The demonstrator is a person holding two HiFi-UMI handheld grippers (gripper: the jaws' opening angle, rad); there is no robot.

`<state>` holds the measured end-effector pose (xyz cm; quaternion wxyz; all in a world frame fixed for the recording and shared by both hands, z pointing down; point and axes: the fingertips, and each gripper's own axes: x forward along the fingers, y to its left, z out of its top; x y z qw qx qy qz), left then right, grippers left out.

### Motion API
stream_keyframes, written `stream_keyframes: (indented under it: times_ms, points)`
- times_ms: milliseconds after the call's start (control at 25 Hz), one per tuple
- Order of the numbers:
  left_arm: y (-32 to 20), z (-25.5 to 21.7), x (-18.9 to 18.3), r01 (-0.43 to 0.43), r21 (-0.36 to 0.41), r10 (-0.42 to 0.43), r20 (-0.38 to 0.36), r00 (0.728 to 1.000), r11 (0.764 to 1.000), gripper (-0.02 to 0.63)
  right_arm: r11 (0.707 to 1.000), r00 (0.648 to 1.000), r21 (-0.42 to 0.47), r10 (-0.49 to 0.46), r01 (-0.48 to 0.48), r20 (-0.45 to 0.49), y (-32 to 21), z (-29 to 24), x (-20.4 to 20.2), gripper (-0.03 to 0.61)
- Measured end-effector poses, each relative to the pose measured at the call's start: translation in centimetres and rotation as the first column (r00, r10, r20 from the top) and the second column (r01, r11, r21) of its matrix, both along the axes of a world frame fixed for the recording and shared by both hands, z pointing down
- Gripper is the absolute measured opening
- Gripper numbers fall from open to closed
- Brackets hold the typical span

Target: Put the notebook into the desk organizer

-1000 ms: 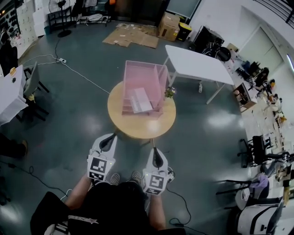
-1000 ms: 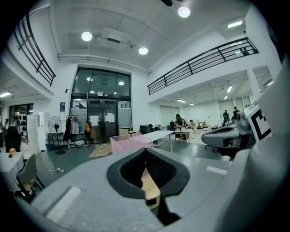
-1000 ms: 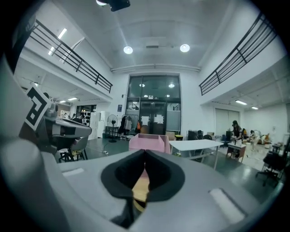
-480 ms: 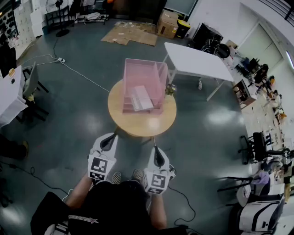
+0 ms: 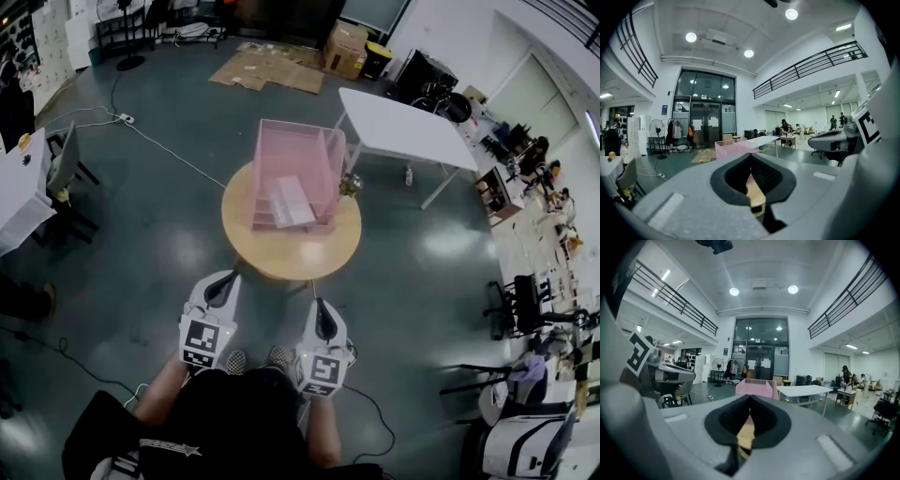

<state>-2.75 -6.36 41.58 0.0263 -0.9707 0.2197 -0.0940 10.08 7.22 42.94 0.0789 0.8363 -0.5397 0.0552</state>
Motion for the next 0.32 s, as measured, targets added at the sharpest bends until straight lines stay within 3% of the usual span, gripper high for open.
stream_keyframes:
  times_ms: [320]
  points:
    - [0.11, 0.05, 0.3, 0.0, 0.001, 0.0, 0.005, 1.0, 1.0, 0.011, 1.0, 1.0, 0.0, 0.0, 0.0, -0.018, 0.22, -0.14, 0.34, 0.006]
